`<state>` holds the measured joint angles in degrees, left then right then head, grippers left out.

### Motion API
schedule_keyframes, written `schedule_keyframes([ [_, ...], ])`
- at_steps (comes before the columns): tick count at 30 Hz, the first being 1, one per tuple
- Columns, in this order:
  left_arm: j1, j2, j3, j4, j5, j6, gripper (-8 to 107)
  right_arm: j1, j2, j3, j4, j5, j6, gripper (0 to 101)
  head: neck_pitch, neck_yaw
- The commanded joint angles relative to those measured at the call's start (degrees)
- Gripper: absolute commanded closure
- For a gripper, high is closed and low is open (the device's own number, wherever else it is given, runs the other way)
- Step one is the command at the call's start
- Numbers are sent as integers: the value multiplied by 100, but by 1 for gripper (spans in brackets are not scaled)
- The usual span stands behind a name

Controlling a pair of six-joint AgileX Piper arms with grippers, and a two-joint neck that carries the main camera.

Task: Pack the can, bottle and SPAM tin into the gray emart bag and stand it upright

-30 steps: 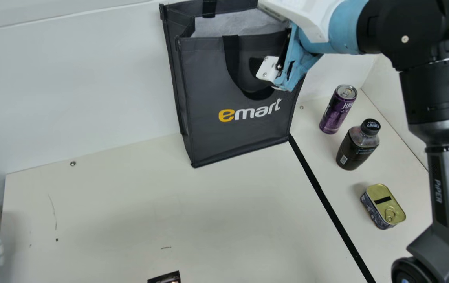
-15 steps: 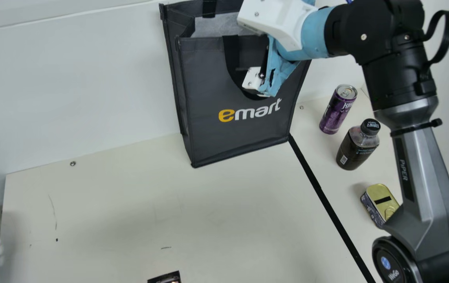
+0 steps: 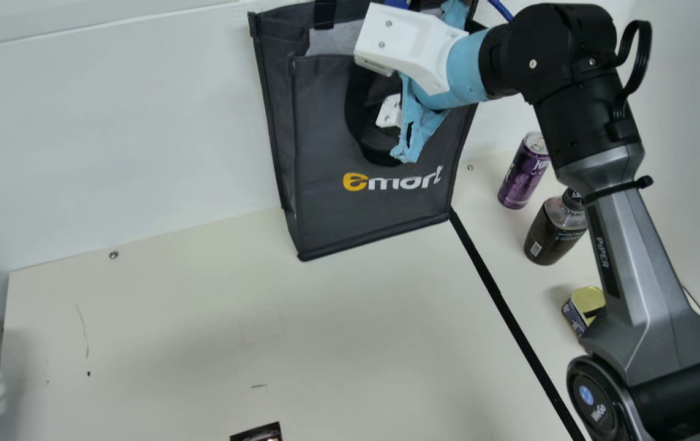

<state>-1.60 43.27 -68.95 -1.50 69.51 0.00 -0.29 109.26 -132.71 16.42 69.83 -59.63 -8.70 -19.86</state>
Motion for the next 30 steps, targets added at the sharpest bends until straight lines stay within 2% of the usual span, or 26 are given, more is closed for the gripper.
schedule_keyframes([
  [1,0,0,0,0,0,0,9,0,10,2,33,7,-18,101,-130,-14],
  [16,0,0,0,0,0,0,9,102,-156,-23,65,7,64,101,-130,-14],
  [30,0,0,0,0,0,0,9,360,-686,190,-117,7,241,101,-130,-14],
])
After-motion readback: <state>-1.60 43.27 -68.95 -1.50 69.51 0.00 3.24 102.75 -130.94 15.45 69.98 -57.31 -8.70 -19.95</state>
